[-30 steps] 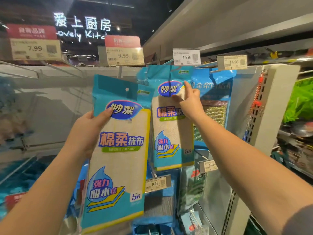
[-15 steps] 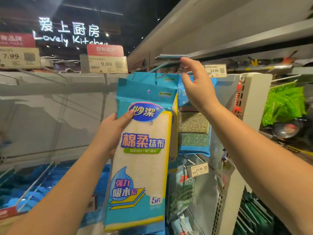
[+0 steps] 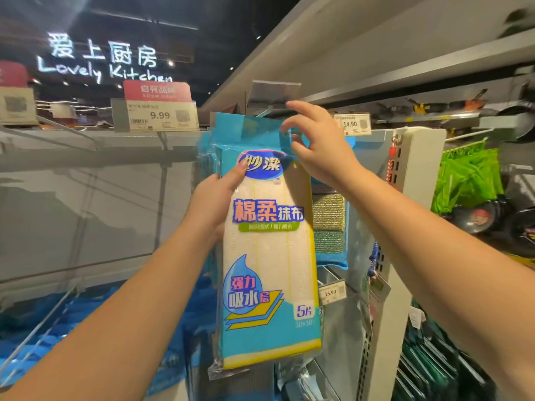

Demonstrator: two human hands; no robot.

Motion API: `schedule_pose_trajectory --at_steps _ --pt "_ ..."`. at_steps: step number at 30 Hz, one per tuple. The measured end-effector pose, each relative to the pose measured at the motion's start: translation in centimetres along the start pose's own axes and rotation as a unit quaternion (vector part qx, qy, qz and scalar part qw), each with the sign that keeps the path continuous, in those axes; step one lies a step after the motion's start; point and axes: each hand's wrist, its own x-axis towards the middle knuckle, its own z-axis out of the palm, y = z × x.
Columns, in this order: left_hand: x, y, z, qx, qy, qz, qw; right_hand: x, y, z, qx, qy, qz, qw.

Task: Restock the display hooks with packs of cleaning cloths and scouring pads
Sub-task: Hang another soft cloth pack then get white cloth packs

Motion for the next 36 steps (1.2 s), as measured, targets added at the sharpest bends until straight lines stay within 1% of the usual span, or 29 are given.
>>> schedule_pose_trajectory --at_steps 2,4,10,14,16,17,19,20,22,25,27,29,30,33,34,35,36 --pt "0.2 0.0 0.1 0.008 -0.005 -0.002 1.0 0.0 -0.1 0.2 -0.037 -0.03 -0.004 0.999" --pt "0.4 0.0 0.2 0.008 -0.011 -0.005 1.0 0.0 -0.2 0.6 -0.061 -0.042 -0.002 0.997" --pt "1.1 0.0 0.4 -0.019 0.002 -0.024 1.0 0.0 0.1 1.5 -0.133 -0.036 -0.003 0.99" --pt "1.7 -0.4 0.4 -0.021 0.014 -0.034 0.999 -0.2 0.0 1.8 -0.144 -0.031 -0.006 0.989" --pt "2.0 -0.5 0.5 -0.024 0.017 -0.037 0.999 -0.7 0.1 2.1 -0.12 -0.019 0.009 0.993" --pt "2.1 -0.6 0.6 -0.025 0.022 -0.038 0.999 -1.3 0.1 2.4 -0.088 -0.008 0.031 0.996" --pt "2.5 -1.0 0.3 -0.02 0.033 -0.031 0.999 -3.8 0.3 3.7 0.016 0.009 0.1 0.995" --pt "2.5 -1.2 0.2 -0.013 0.038 -0.02 0.999 -5.5 0.4 4.6 0.073 0.005 0.137 0.988" --pt "2.5 -1.8 -0.1 0.003 0.054 0.009 0.999 -9.3 0.3 6.5 0.16 -0.026 0.2 0.966" --pt "2.6 -2.3 -0.3 0.071 0.066 0.041 0.994 -13.7 -0.2 9.0 0.223 -0.09 0.274 0.931" --pt "2.6 -2.6 -0.4 0.133 0.094 0.055 0.985 -15.0 -0.4 10.2 0.246 -0.101 0.283 0.921" --pt "1.5 -2.6 -0.1 0.209 0.13 0.085 0.966 -15.2 -0.3 10.9 0.258 -0.101 0.28 0.919" --pt "1.0 -3.1 -0.2 0.25 0.151 0.109 0.95 -15.2 -0.2 11.1 0.262 -0.1 0.28 0.918" --pt "-0.5 -5.4 -1.3 0.353 0.249 0.194 0.881 -15.2 0.0 11.7 0.253 -0.095 0.281 0.921" --pt "-0.8 -6.3 -1.9 0.367 0.258 0.188 0.874 -15.1 0.0 11.9 0.243 -0.097 0.277 0.925" --pt "-0.9 -7.2 -2.5 0.367 0.243 0.154 0.885 -15.1 0.0 12.1 0.231 -0.104 0.272 0.928" --pt "-0.9 -8.1 -3.0 0.359 0.214 0.101 0.903 -15.1 0.0 12.3 0.222 -0.112 0.269 0.931"
